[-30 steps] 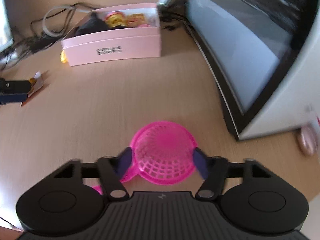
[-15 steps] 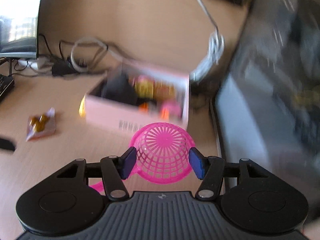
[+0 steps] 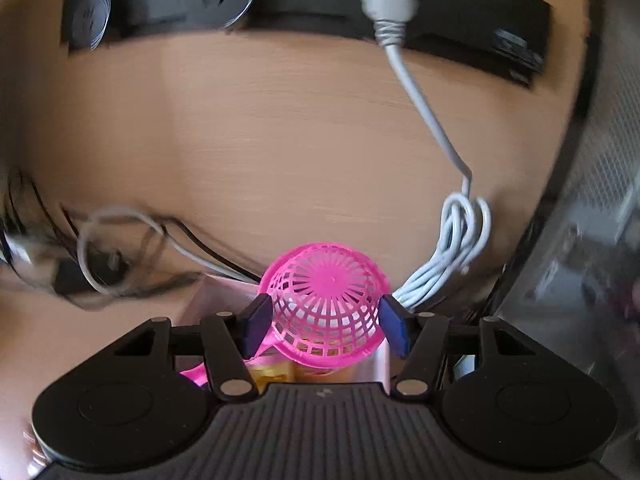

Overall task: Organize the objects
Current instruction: 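Carry the pink strainer into the pink box and open the right tool, then grasp the yellow corn toy beside the box with the left tool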

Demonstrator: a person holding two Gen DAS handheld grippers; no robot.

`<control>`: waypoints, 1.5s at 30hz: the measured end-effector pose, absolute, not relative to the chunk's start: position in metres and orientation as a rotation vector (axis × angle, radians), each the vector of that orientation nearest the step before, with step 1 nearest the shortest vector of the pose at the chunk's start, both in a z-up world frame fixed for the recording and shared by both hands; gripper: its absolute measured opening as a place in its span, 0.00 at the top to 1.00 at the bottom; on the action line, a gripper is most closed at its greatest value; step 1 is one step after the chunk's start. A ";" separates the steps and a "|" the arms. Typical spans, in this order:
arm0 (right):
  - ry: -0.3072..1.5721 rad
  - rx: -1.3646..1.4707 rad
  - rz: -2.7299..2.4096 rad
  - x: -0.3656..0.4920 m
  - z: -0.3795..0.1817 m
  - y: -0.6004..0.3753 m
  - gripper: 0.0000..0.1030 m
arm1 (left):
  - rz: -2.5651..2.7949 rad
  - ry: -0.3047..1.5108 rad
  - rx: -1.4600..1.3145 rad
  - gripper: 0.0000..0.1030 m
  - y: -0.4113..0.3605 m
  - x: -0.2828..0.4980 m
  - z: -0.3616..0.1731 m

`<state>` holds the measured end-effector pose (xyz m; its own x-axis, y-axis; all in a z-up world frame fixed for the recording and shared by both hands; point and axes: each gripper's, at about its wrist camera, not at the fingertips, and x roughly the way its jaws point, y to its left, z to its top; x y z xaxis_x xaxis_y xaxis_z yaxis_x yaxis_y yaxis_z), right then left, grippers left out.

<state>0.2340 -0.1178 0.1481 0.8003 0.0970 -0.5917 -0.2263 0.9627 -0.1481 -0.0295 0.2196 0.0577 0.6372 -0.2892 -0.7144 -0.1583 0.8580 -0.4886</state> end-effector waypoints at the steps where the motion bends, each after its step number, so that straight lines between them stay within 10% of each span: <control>1: 0.624 -0.211 0.173 0.234 0.146 -0.122 0.23 | -0.071 0.891 -0.559 0.50 0.223 -0.032 0.056; 24: 0.827 -0.067 0.106 0.055 0.083 -0.151 0.04 | -0.326 0.820 -0.060 0.50 0.162 0.064 0.077; 45: 0.916 -0.045 -0.062 -0.022 0.069 -0.185 0.00 | -0.191 0.962 -0.281 0.62 0.116 0.251 0.024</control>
<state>-0.0223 -0.1847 0.0694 0.6076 -0.0728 -0.7909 0.0344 0.9973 -0.0653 0.2510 0.1164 0.0237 0.5589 -0.2838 -0.7791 0.0360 0.9470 -0.3192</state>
